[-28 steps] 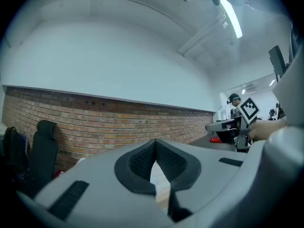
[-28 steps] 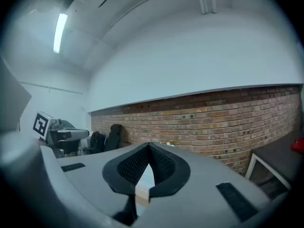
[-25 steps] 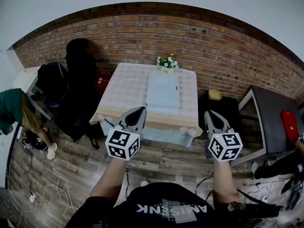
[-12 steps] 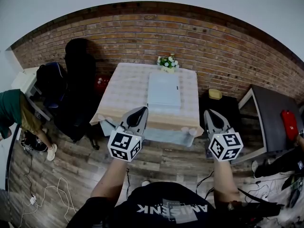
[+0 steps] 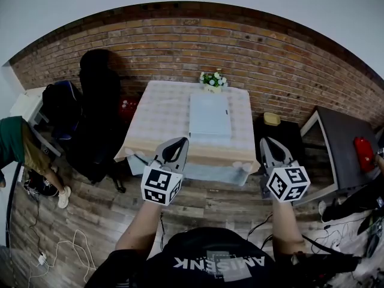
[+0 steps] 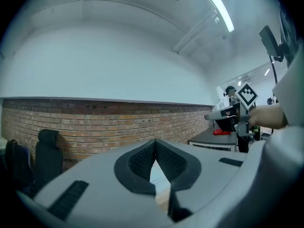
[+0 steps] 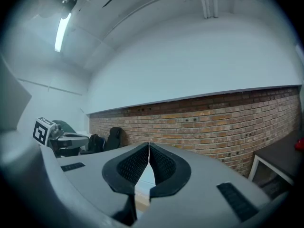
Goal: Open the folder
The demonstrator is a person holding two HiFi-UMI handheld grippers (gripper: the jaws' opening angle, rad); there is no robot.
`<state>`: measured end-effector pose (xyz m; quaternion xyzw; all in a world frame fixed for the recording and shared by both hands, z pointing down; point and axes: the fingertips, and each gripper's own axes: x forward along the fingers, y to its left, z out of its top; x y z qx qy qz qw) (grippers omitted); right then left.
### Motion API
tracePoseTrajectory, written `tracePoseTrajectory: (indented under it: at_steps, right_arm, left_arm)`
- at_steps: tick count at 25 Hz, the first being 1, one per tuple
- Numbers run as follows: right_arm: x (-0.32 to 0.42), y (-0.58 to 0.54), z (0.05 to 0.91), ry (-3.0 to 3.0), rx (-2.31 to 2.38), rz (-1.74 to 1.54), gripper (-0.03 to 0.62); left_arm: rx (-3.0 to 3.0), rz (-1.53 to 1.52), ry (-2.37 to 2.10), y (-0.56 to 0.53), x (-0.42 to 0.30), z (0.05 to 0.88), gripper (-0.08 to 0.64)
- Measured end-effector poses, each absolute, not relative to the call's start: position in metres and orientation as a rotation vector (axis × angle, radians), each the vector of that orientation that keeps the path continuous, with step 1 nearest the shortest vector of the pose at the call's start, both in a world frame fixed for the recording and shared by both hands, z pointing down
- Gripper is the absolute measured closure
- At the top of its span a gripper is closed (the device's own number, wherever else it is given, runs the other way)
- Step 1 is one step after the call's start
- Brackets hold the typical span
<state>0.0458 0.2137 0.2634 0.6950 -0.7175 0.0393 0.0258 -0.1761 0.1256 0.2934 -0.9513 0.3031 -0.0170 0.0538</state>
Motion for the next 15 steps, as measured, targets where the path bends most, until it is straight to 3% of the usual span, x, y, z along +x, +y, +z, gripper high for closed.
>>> tracePoseTrajectory:
  at_steps: [15]
  right_arm:
    - [0.021,0.168,0.27,-2.2,2.171,0.133,0.551]
  left_arm:
    - [-2.94,-0.035,0.858,0.093,-0.2,0.316,0.548]
